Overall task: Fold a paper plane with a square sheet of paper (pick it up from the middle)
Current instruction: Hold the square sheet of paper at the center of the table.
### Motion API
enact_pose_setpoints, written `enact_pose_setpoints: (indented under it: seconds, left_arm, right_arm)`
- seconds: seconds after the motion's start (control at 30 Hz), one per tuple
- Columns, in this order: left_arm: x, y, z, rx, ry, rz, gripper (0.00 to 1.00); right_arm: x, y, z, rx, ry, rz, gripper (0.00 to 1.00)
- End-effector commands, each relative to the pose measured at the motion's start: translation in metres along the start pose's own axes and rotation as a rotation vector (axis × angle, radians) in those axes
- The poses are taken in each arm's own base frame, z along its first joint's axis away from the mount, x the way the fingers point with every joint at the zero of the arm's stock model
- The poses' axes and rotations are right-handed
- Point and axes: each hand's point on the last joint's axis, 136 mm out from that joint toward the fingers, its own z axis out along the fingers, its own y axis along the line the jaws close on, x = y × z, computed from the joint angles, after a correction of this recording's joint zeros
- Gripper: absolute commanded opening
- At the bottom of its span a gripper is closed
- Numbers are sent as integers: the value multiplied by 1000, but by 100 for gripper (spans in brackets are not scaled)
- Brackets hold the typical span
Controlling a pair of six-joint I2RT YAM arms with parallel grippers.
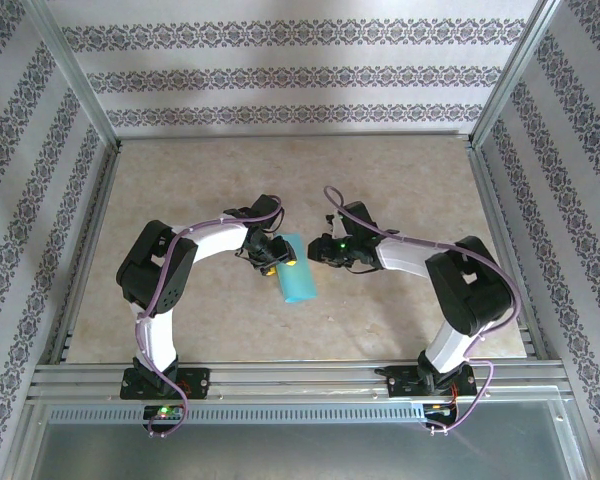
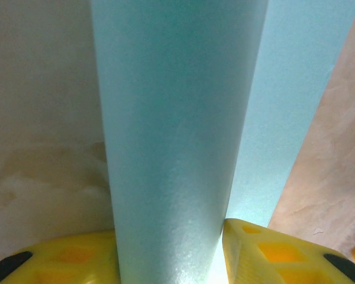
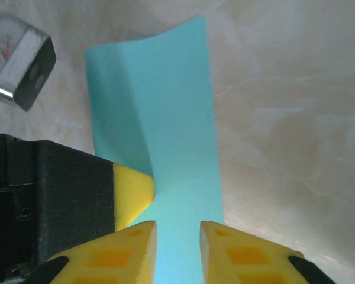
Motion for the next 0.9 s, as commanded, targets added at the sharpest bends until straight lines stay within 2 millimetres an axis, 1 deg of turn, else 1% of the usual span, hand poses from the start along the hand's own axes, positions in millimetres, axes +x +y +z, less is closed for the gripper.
enact_pose_setpoints:
  seconds: [0.0,0.17,0.3,0.43,0.7,0.87]
  left_arm:
    - [34,123,63,-393,116,-99,46]
    - [34,124,63,-394,117,-100,46]
    - [35,123,64,-391,122,-96,46]
    - [35,124,64,-392,125,-92,46]
    - [37,126,67,-397,133,-87,47]
    - [37,125,67,-395,133,-88,47]
  right_arm:
    - [1,13,11,-42,47,-14,20]
    - [5,10,26,-25,93,1,11]
    - [7,7,35,-12,119,12,8]
    - [9,3,39,-1,131,19,7]
    - [11,-2,40,15,135,28,9]
    - [15,-11,42,46,148,38,9]
